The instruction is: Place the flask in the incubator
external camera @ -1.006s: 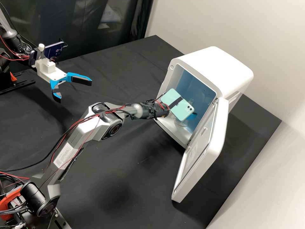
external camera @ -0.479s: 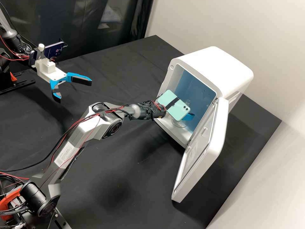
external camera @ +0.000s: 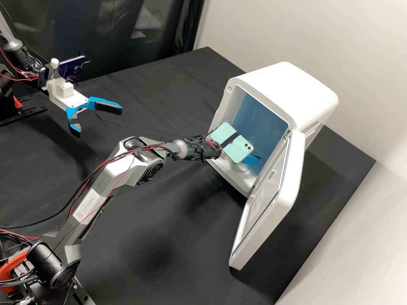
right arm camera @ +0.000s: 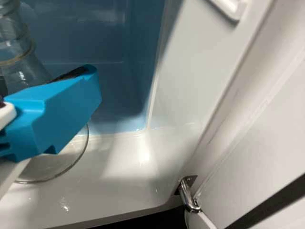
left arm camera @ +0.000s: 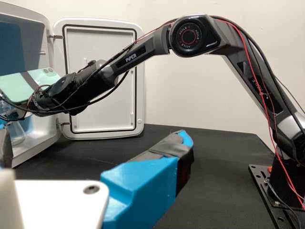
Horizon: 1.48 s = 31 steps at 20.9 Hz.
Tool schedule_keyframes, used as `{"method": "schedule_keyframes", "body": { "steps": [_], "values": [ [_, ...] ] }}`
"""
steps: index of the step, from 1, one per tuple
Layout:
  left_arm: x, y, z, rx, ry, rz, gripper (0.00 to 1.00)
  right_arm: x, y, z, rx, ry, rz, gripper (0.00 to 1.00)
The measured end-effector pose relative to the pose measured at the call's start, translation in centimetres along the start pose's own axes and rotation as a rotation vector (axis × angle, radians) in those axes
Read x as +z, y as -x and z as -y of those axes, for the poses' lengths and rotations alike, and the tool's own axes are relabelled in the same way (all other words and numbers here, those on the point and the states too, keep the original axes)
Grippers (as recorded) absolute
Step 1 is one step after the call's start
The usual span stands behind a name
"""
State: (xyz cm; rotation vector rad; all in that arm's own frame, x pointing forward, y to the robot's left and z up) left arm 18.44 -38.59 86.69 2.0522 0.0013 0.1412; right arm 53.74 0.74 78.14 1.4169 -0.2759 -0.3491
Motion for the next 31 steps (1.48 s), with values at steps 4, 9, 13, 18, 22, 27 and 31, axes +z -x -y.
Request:
{"method": "schedule_keyframes", "body": {
  "steps": [4,9,13,18,22,27,31],
  "values": [
    [0.0,0.0,0.0,0.0,0.0,0.0,1.0,0.2,-0.1,-0.1,-0.002,-0.002,0.003,1.0],
    [0.0,0.0,-0.03,0.001,-0.001,0.0,1.0,0.9,-0.3,-0.5,0.003,-0.018,0.017,1.0],
    [0.0,0.0,-0.03,0.001,-0.001,0.0,1.0,1.5,-0.4,-0.7,-0.002,-0.034,0.022,1.0],
    [0.0,0.0,-0.03,0.001,-0.001,0.0,1.0,2.1,-0.6,-0.9,0.003,-0.042,0.021,1.0],
    [0.0,0.0,-0.03,0.001,-0.001,0.0,1.0,2.2,-0.6,-0.9,-0.013,-0.044,0.013,1.0],
    [0.0,0.0,-0.03,0.001,-0.001,0.0,1.0,2.8,-0.6,-0.4,-0.031,-0.03,0.016,1.0],
    [0.0,0.0,-0.03,0.001,-0.001,0.0,1.0,3.3,-0.4,0.1,-0.05,-0.077,0.029,1.0]
  ]
}}
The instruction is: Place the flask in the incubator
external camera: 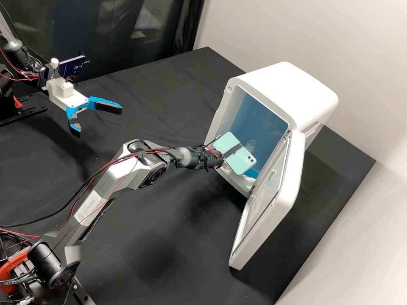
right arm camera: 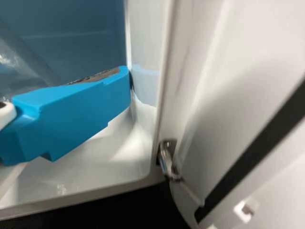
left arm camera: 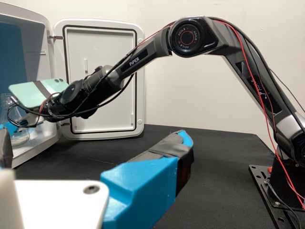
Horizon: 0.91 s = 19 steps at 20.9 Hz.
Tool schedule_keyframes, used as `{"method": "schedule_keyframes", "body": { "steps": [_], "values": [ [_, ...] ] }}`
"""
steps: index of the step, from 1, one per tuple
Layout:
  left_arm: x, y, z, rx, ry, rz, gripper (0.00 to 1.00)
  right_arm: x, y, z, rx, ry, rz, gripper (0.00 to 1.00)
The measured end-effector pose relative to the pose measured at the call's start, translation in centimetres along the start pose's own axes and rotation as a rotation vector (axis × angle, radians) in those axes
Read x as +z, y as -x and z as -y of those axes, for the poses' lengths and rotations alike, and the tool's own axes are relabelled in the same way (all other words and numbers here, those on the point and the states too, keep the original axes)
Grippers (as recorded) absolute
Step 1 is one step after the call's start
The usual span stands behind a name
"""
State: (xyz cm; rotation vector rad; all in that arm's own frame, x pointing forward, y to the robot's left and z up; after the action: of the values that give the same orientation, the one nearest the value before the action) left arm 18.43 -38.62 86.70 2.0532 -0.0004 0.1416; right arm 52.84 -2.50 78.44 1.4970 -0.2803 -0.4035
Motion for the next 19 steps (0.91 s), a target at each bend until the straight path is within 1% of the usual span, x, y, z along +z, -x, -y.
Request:
{"method": "schedule_keyframes", "body": {
  "steps": [2,4,6,7,9,10,11,12,13,15,17,18,19],
  "values": [
    [0.0,0.0,0.0,0.0,0.0,0.0,1.0,0.3,0.2,0.3,-0.012,-0.015,0.0,1.0],
    [0.0,0.0,0.0,0.0,0.0,0.0,1.0,0.6,0.7,0.6,-0.024,-0.022,-0.004,1.0],
    [0.0,0.0,-0.03,0.002,-0.001,0.001,1.0,0.6,1.4,0.4,-0.02,-0.03,-0.022,1.0],
    [0.0,0.0,-0.05,0.002,-0.002,0.001,1.0,0.7,1.8,0.4,-0.022,-0.04,-0.03,1.0],
    [0.0,0.0,-0.07,0.003,-0.002,0.001,1.0,0.8,2.8,0.3,-0.024,-0.046,-0.048,1.0],
    [0.0,0.0,-0.07,0.003,-0.002,0.001,1.0,0.8,3.2,0.2,-0.02,-0.056,-0.059,1.0],
    [0.1,0.0,-0.1,0.005,-0.003,0.002,1.0,0.9,3.6,0.2,-0.018,-0.056,-0.071,1.0],
    [0.0,0.1,-0.23,0.011,-0.006,-0.001,1.0,1.0,4.1,0.2,-0.015,-0.059,-0.082,1.0],
    [0.0,0.1,-0.26,0.013,-0.007,-0.001,1.0,1.1,4.5,0.2,-0.021,-0.066,-0.087,1.0],
    [0.1,0.1,-0.32,0.015,-0.009,0.0,1.0,1.6,5.4,0.6,-0.029,-0.075,-0.1,1.0],
    [0.1,0.2,-0.44,0.021,-0.013,0.002,1.0,2.0,6.6,0.6,-0.026,-0.082,-0.119,1.0],
    [0.1,0.2,-0.44,0.021,-0.013,0.002,1.0,2.2,7.1,0.6,-0.02,-0.094,-0.129,1.0],
    [0.2,0.2,-0.52,0.025,-0.015,0.003,1.0,2.7,7.7,0.7,-0.022,-0.103,-0.131,1.0]
  ]
}}
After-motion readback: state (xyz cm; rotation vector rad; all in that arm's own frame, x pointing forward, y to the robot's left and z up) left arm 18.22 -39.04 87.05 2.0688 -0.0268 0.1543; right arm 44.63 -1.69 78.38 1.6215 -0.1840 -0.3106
